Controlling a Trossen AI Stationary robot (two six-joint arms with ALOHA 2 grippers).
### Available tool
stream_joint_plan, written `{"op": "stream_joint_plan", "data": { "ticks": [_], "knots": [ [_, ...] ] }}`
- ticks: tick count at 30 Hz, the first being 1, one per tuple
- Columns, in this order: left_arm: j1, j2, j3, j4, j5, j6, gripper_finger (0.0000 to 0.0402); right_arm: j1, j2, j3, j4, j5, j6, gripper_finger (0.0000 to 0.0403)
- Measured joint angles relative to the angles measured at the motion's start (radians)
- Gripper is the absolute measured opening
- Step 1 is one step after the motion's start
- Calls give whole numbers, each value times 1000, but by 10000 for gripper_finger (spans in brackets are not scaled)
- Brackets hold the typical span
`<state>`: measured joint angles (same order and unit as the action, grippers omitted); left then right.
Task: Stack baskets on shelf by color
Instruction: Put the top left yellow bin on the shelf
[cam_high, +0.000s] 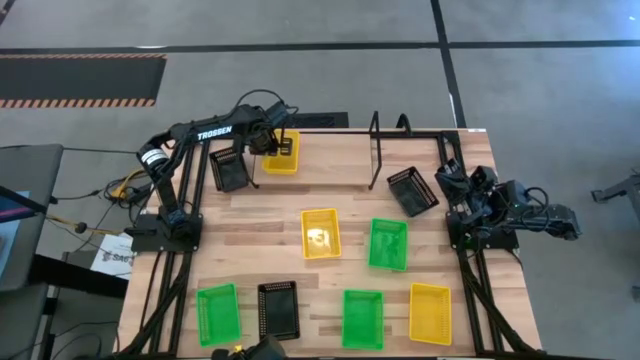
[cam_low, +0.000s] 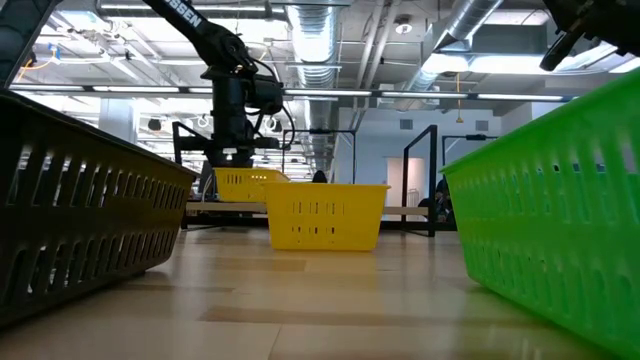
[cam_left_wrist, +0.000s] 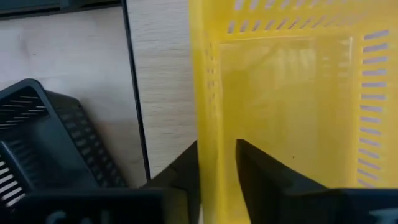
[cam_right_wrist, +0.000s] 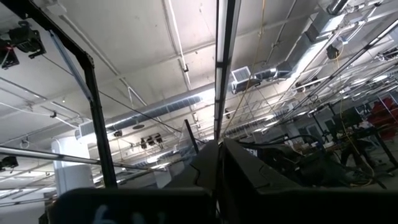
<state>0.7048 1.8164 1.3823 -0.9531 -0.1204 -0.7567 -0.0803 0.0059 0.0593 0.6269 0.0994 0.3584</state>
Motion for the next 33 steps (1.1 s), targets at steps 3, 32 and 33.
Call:
{"op": "stream_joint_plan", "data": {
  "ticks": [3,32,33],
  "knots": [
    [0,0,0,10,26,3,116,0,0,0,-2,-6,0,47],
    [-56,0,0,137,162,49,149,0,0,0,-6,-22,1,47],
    [-56,0,0,135,184,42,149,0,0,0,-6,-22,1,47]
  ]
}}
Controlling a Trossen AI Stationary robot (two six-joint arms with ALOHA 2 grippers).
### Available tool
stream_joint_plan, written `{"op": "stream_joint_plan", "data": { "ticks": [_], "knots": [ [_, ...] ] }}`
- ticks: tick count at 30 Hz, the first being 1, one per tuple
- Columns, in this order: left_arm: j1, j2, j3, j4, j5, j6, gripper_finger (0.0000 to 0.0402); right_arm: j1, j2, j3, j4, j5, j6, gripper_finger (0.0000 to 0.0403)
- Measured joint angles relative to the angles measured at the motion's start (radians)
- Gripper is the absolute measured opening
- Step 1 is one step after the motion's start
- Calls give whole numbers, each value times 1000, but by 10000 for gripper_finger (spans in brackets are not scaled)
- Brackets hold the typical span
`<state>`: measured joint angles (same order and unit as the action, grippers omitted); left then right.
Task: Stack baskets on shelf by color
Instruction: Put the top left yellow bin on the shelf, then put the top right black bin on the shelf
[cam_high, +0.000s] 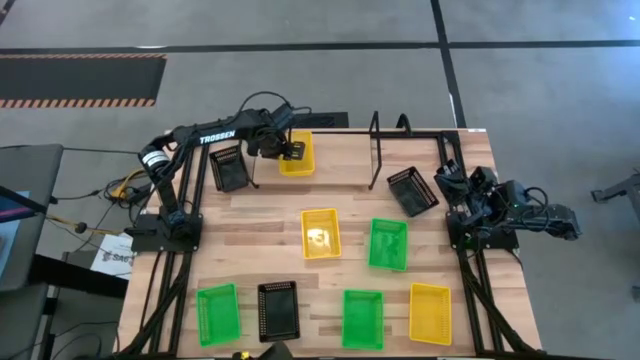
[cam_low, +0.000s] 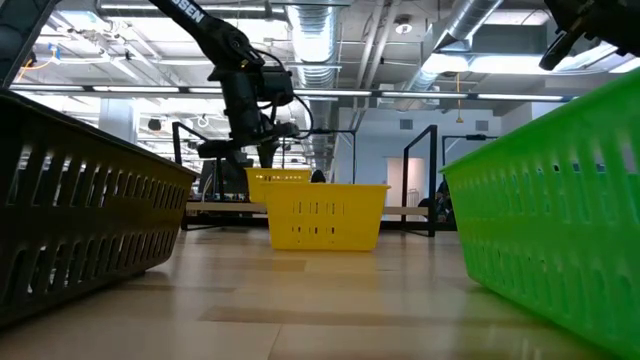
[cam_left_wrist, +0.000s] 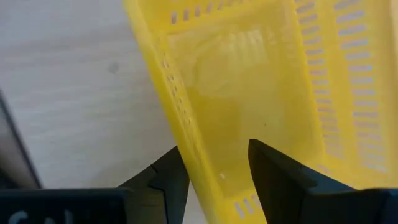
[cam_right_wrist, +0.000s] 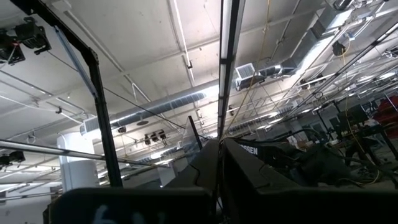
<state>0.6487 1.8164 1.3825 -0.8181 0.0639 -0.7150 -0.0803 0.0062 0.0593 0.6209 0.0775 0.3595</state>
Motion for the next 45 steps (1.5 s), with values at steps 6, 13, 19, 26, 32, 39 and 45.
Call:
{"op": "stream_joint_plan", "data": {
  "ticks": [6,13,19,26,32,39,45],
  "knots": [
    [-1,0,62,-23,29,62,148,0,0,0,-1,-1,1,47],
    [-26,0,266,-242,-134,128,148,0,0,0,-20,-1,1,47],
    [-108,0,456,-465,-239,142,148,0,0,0,-50,6,44,46],
    [-340,0,766,-716,-423,173,148,0,105,100,-238,50,82,8],
    [-573,-55,949,-753,-656,126,148,3,343,342,-328,32,-17,4],
    [-766,-172,891,-754,-721,1,148,43,605,696,-792,29,-97,2],
    [-847,-187,786,-754,-733,-42,148,120,761,980,-1431,197,122,1]
  ]
}}
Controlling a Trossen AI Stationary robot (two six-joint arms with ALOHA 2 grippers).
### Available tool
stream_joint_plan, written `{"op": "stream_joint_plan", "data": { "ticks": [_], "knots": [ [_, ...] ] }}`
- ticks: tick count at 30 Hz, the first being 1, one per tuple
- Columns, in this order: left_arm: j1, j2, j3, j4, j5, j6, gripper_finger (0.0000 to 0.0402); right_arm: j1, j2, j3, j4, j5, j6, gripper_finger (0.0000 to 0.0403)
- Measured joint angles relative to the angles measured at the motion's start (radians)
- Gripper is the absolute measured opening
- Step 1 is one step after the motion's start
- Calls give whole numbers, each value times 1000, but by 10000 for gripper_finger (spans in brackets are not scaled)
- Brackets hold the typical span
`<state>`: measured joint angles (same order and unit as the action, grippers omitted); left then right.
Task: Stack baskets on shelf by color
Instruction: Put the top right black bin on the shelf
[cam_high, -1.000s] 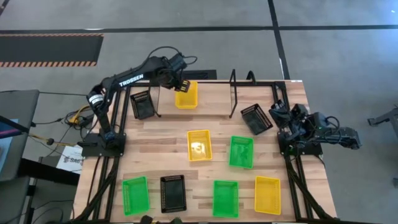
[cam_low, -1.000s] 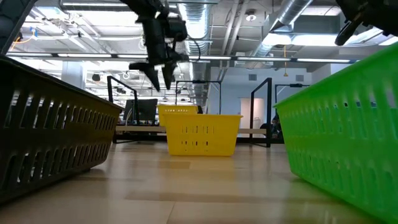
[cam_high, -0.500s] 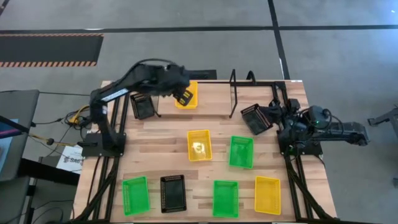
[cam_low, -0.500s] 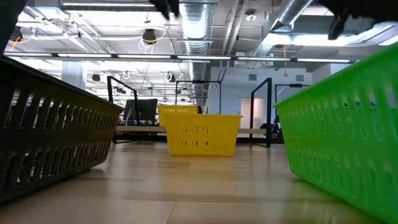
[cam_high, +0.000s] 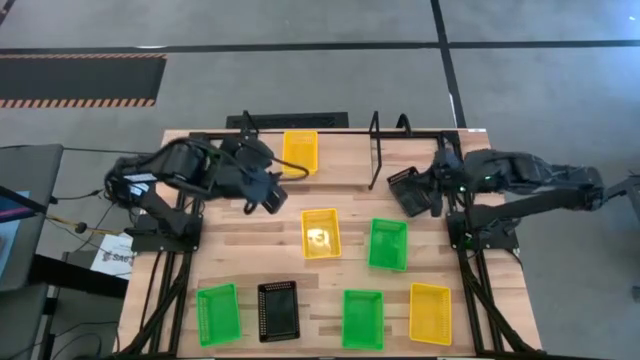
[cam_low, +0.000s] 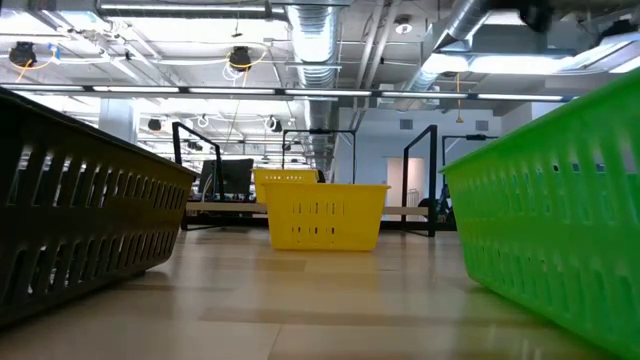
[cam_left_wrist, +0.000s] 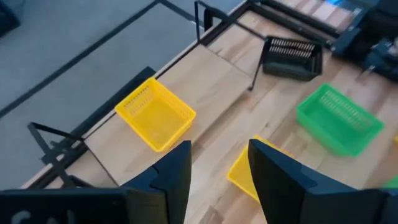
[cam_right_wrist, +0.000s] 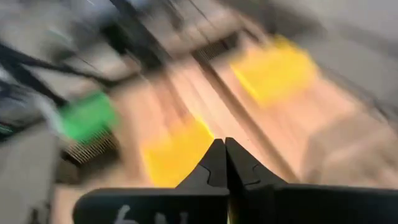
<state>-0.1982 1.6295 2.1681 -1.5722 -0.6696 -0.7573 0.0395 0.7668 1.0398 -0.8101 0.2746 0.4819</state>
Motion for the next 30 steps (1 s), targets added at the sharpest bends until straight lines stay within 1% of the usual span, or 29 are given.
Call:
{"op": "stream_joint_plan", "data": {
  "ticks": [2,4,6,8,9,10,13,17,21,24,30],
  "knots": [
    [-10,0,-22,0,-11,4,148,25,53,64,-240,47,167,1],
    [-16,0,-40,1,-25,15,148,49,100,99,-453,65,354,1],
    [-16,0,-60,2,-44,16,148,72,135,106,-629,64,517,1],
    [-16,0,-78,0,-64,19,148,98,169,96,-758,58,650,5],
    [-16,0,-84,1,-75,24,148,110,185,90,-769,46,696,9],
    [-16,0,-87,1,-85,30,148,120,196,79,-752,44,709,14],
    [-15,-1,-95,1,-100,38,148,138,200,60,-695,43,716,33],
    [-16,-1,-109,1,-102,62,148,129,227,33,-705,68,740,55],
    [-16,-1,-131,1,-93,91,148,87,228,20,-712,66,750,71],
    [-13,-1,-152,1,-77,85,148,41,220,19,-711,66,721,80],
    [-13,-1,-160,1,-71,80,148,-67,141,19,-712,66,639,88]
  ]
}}
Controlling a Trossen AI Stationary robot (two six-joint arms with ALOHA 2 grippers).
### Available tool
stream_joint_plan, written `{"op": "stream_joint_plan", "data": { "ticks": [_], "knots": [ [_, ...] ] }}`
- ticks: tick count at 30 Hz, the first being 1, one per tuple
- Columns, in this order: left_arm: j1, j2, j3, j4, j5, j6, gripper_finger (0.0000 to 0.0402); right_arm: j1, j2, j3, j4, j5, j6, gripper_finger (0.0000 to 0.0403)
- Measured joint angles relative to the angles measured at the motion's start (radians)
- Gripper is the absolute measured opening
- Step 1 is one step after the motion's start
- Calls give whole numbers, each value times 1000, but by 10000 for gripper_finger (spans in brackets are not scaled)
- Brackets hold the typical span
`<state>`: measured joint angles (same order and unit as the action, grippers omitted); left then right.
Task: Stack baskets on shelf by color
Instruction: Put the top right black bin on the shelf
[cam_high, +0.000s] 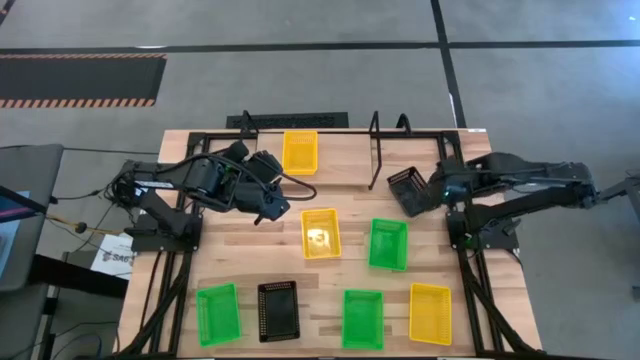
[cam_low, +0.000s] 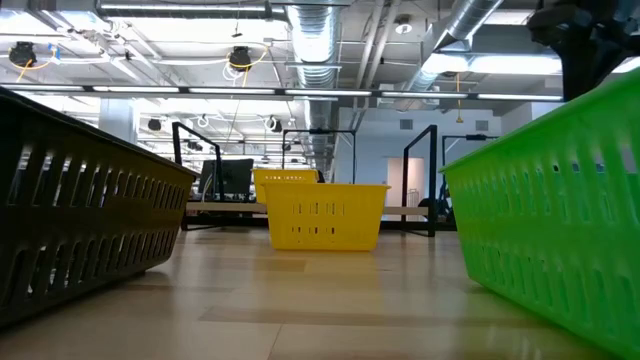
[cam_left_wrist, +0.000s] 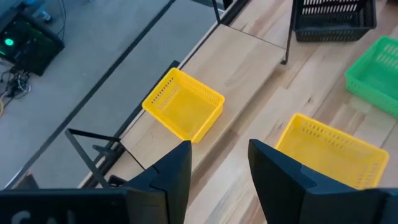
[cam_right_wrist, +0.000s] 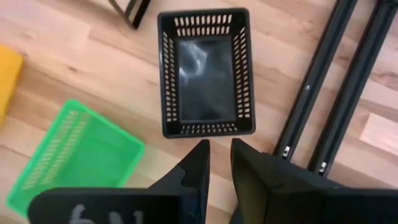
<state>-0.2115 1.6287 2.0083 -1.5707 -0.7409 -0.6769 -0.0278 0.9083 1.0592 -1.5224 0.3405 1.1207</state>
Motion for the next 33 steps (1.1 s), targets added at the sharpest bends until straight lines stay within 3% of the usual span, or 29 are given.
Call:
{"op": "stream_joint_plan", "data": {
  "ticks": [11,19,25,33],
  "knots": [
    [0,0,0,0,-5,-44,148,-242,-168,0,46,-5,-207,89],
    [0,0,0,0,-5,-68,148,-374,-231,-169,223,-193,-366,90],
    [0,0,0,0,-4,-95,148,-474,-199,-303,338,-296,-466,119],
    [0,0,0,0,-4,-131,148,-644,-23,-305,430,-316,-619,191]
  ]
}}
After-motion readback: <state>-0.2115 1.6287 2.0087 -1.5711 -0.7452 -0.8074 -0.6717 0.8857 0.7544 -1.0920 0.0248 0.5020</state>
